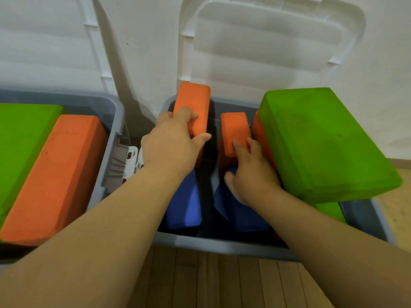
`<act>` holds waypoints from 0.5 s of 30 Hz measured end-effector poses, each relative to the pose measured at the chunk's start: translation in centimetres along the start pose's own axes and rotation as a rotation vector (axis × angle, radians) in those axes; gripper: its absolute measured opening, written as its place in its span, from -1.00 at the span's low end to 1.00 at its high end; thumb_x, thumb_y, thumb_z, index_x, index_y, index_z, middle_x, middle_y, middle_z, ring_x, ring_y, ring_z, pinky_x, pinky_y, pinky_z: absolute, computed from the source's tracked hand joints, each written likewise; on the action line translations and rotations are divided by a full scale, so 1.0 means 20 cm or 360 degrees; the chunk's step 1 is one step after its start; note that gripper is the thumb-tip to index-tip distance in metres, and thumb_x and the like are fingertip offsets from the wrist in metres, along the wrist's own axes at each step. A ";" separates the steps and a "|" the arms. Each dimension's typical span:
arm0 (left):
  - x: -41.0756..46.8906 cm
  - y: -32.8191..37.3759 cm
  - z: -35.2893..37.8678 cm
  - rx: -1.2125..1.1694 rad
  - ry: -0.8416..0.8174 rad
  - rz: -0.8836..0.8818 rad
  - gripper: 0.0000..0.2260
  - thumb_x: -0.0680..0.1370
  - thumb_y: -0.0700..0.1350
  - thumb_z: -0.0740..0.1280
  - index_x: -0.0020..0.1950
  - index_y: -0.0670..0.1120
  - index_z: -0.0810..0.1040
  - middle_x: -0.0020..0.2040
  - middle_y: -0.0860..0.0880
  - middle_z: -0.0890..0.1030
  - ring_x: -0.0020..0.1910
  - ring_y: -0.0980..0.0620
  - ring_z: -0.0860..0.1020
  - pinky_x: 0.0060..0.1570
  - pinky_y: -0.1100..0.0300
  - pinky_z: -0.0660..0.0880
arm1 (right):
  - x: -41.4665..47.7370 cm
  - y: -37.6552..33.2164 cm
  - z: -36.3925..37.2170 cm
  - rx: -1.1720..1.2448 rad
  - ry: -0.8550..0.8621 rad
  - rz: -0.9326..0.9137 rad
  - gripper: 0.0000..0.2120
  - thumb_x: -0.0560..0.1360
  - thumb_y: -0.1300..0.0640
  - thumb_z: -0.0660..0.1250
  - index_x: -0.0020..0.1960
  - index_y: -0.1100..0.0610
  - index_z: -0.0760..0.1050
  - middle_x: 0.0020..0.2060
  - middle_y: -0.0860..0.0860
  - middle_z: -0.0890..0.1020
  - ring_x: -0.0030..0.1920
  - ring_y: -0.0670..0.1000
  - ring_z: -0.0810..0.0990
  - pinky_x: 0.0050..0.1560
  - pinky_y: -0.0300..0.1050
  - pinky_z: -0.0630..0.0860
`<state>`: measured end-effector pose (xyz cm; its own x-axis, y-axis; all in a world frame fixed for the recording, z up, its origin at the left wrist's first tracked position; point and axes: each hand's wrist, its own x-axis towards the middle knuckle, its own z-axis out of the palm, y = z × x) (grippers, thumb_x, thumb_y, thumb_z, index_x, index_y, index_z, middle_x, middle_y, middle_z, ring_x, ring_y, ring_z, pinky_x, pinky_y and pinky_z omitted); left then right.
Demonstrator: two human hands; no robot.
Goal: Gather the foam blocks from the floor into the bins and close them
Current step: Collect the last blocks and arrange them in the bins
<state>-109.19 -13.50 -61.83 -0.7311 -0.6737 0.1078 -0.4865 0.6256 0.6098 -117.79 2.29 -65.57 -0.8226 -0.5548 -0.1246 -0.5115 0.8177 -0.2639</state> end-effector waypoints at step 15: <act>-0.05 -0.08 0.06 0.0671 -0.0660 0.0076 -0.35 0.60 0.30 0.26 0.61 0.39 0.01 0.65 -0.05 0.02 0.62 -0.21 -0.04 0.50 -0.47 -0.14 | -0.04 0.00 -0.02 0.0105 -0.0019 -0.0033 -0.21 0.51 -0.01 0.42 0.64 0.03 0.14 0.66 0.13 -0.08 0.64 0.12 0.00 0.59 -0.06 0.01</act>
<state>-108.18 -13.36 -63.91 -0.8413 -0.4842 -0.2404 -0.5347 0.8108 0.2380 -117.19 2.76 -65.00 -0.8088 -0.5736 -0.1298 -0.5107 0.7945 -0.3287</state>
